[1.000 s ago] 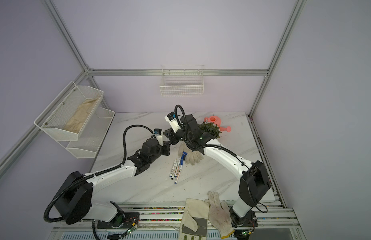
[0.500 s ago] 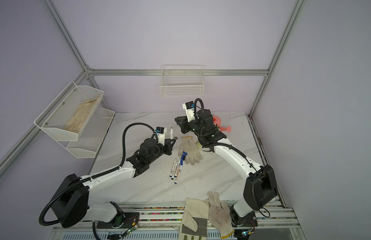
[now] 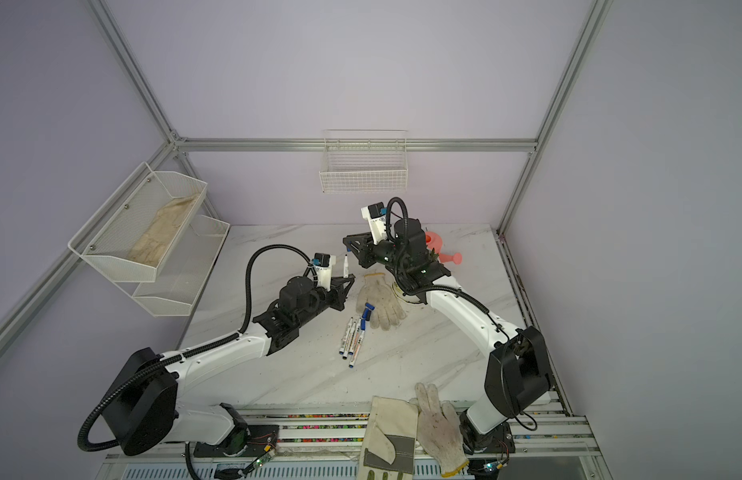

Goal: Insert the pens into the pen caps
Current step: 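Lower the blue cap onto the marker tip held by the left gripper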

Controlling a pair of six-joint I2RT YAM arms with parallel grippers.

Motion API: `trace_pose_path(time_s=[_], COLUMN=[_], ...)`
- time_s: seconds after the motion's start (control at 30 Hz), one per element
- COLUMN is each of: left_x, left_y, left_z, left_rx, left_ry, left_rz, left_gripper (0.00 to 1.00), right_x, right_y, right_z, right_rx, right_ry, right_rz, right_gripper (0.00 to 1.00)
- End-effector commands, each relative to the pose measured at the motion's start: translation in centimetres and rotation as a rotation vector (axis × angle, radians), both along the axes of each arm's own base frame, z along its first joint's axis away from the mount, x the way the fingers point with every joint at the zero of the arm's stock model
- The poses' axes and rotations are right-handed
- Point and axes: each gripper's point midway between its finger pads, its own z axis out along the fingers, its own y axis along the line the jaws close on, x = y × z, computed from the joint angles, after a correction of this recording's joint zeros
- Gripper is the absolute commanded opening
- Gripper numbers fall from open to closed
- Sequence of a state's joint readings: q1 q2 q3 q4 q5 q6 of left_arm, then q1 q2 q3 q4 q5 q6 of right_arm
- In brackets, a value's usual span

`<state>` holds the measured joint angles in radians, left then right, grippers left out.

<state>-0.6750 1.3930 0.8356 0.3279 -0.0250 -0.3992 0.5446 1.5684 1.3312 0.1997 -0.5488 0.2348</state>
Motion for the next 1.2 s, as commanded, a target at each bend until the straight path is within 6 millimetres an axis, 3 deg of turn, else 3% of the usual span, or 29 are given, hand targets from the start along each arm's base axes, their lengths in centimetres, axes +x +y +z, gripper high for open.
trace_pose_path(time_s=[0.0,1.17], left_x=[-0.7,-0.7], left_y=[-0.1,0.2], left_z=[0.2,0.5], left_rx=[-0.004,-0.01], left_ry=[-0.039,-0.056], left_rz=[-0.027,-0.006], left_gripper=[0.0,0.0], right_x=[-0.1,0.9], right_y=[0.6,1.4], right_z=[-0.6,-2.7], right_rx=[0.018,0.0], right_ry=[0.013,0.057], right_rz=[0.028,0.036], right_gripper=[0.0,0.0])
